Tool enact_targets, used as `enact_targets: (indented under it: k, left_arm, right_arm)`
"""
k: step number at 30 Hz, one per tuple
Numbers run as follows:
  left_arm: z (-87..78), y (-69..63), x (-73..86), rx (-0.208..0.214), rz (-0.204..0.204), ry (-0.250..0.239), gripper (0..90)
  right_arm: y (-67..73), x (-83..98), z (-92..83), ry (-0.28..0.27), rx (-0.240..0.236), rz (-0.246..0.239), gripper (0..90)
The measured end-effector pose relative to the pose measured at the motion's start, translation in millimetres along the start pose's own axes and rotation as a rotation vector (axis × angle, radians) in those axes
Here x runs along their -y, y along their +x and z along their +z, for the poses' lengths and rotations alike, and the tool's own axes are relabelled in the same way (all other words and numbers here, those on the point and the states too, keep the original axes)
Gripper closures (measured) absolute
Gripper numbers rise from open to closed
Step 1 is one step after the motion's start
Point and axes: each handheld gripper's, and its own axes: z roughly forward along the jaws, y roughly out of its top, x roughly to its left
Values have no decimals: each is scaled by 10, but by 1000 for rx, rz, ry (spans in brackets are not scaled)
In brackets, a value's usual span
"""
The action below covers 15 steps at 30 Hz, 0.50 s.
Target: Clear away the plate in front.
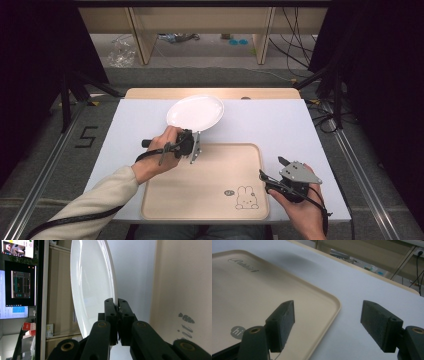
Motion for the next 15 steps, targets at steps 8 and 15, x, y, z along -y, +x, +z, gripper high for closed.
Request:
enact_targets:
  k: [8, 15]
  left_arm:
    - [-52, -5, 15, -4, 7, -2, 878]
    - [-112, -21, 15, -10, 13, -8, 878]
  right_arm:
    - [-2, -1, 0, -2, 3, -1, 284]
    - [-5, -1, -1, -2, 6, -3, 282]
